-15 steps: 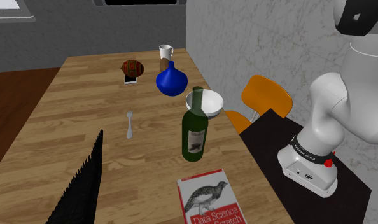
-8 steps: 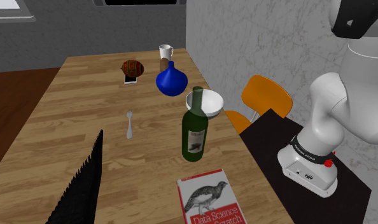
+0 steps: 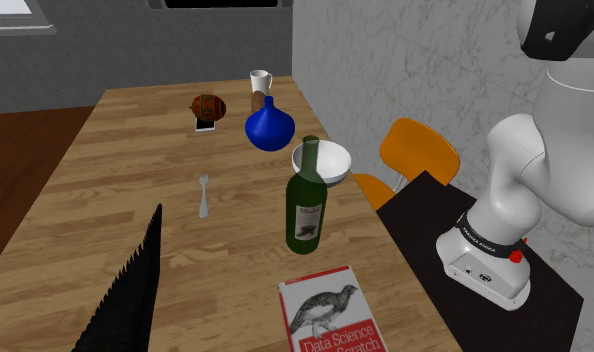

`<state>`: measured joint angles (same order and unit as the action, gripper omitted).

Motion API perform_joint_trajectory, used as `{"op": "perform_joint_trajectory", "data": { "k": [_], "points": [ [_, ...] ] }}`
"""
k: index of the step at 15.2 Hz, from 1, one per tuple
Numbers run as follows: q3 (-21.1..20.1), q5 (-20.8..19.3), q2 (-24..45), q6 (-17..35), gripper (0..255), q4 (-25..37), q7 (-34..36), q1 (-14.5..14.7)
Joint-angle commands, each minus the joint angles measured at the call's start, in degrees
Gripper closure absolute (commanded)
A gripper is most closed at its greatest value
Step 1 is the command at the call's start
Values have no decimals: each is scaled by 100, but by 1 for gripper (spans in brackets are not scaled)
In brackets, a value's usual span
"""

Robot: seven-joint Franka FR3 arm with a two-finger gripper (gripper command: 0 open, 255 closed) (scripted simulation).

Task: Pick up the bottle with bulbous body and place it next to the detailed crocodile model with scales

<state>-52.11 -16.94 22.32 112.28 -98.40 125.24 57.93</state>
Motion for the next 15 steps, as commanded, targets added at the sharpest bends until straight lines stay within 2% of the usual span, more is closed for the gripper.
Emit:
{"op": "perform_joint_trajectory", "data": {
  "k": [1, 3, 7, 15],
  "points": [
    [0, 0, 0, 0, 0, 0, 0, 0],
    [0, 0, 0, 0, 0, 0, 0, 0],
    [-107, 190, -187, -644, 0, 530, -131, -36],
    [-107, 191, -187, -644, 0, 530, -131, -36]
  ]
}}
